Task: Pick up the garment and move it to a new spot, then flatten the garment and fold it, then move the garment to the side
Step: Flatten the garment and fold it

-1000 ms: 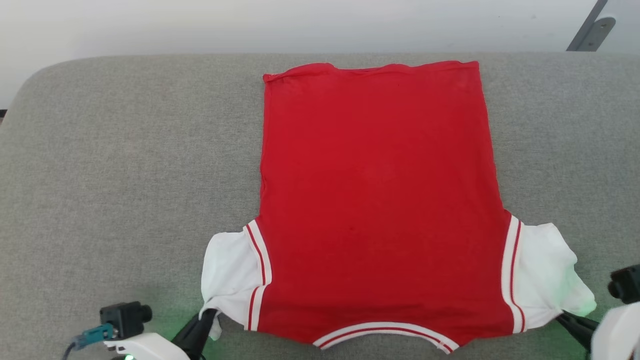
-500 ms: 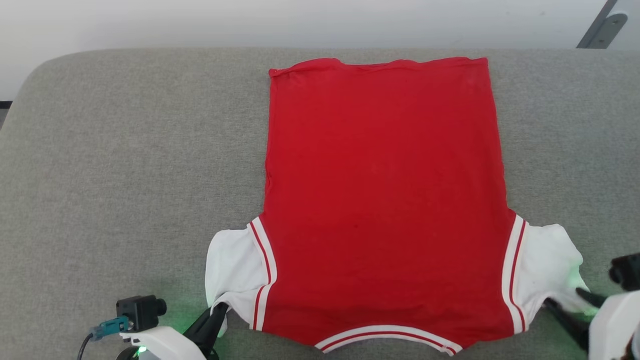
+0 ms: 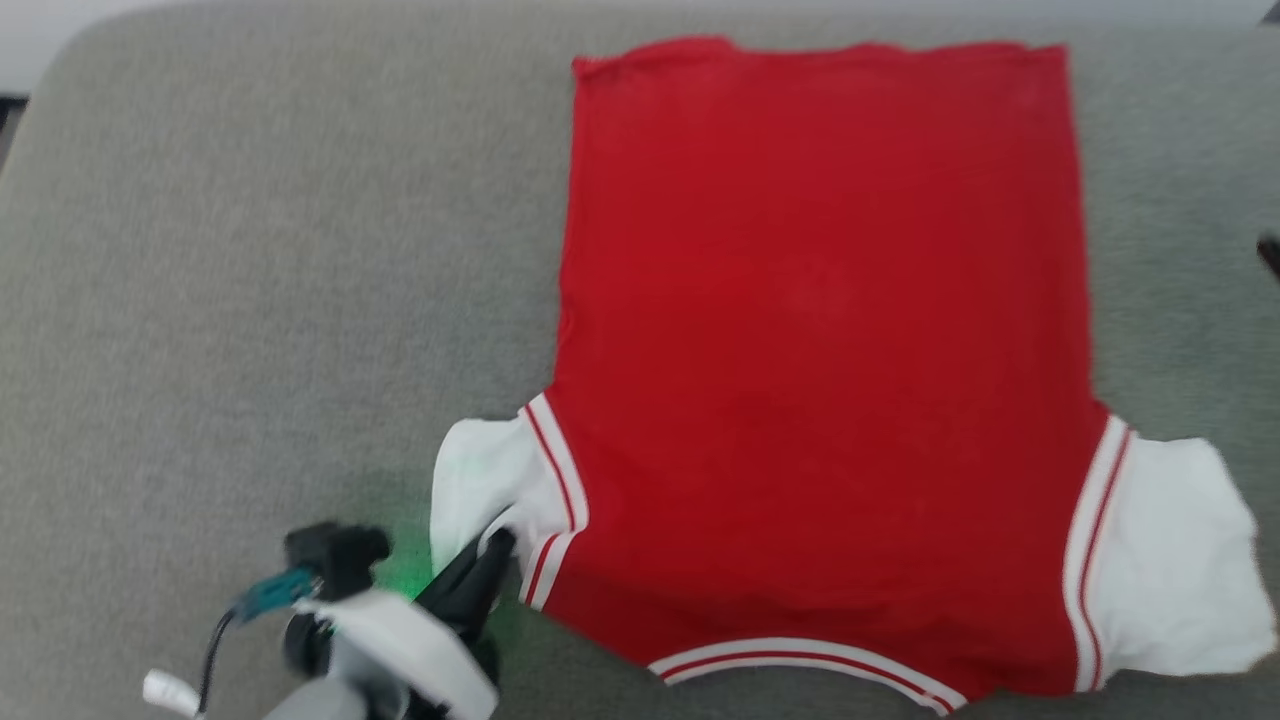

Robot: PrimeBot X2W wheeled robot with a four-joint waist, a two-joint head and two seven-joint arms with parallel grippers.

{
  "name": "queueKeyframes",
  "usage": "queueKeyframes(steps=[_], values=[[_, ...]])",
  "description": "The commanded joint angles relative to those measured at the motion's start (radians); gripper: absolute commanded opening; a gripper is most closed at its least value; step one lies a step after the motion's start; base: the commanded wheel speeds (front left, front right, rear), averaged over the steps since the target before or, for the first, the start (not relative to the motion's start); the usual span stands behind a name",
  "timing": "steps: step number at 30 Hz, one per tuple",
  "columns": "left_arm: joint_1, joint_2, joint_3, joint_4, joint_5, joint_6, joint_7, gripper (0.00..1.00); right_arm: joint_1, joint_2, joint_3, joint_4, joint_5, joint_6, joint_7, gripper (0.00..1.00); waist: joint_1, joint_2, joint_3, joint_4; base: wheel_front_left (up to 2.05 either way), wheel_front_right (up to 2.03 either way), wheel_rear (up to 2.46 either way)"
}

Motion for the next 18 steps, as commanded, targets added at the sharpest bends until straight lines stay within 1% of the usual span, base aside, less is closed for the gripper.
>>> queueKeyframes(steps=[1, 3, 4, 7, 8, 13, 18], values=[[-0.024, -0.008, -0.005, -0.01, 0.012, -0.004, 0.001, 0.0, -0.032, 0.0, 0.014, 0.021, -0.014, 0.0, 0.014, 1.0, 0.0, 0.0, 0.046, 0.033, 0.0, 0.0, 0.0], [-0.053, -0.021, -0.016, -0.027, 0.034, -0.004, 0.005, 0.0, -0.156, -0.008, 0.06, 0.093, -0.045, -0.001, 0.05, 1.0, 0.0, 0.0, 0.081, 0.063, 0.0, 0.0, 0.0], [-0.075, -0.031, -0.026, -0.046, 0.056, -0.002, 0.007, 0.0, -0.264, -0.015, 0.123, 0.168, -0.083, 0.0, 0.082, 1.0, 0.0, 0.0, 0.113, 0.09, 0.0, 0.0, 0.0], [-0.106, -0.05, -0.04, -0.087, 0.081, 0.001, 0.007, 0.0, -0.408, -0.003, 0.189, 0.305, -0.111, 0.0, 0.127, 1.0, 0.0, 0.0, 0.152, 0.132, 0.0, 0.0, 0.0], [-0.112, -0.057, -0.043, -0.104, 0.088, 0.002, 0.006, 0.0, -0.452, -0.009, 0.204, 0.348, -0.124, -0.001, 0.143, 1.0, 0.0, 0.0, 0.167, 0.15, 0.0, 0.0, 0.0], [-0.119, -0.076, -0.047, -0.198, 0.126, 0.023, 0.002, 0.0, -0.634, -0.011, 0.223, 0.553, -0.168, 0.0, 0.174, 1.0, 0.0, 0.0, 0.225, 0.223, 0.0, 0.0, 0.0], [-0.103, -0.072, -0.061, -0.291, 0.149, 0.034, 0.006, 0.0, -0.748, -0.013, 0.237, 0.692, -0.199, 0.0, 0.207, 1.0, 0.0, 0.0, 0.269, 0.274, 0.0, 0.0, 0.0]])
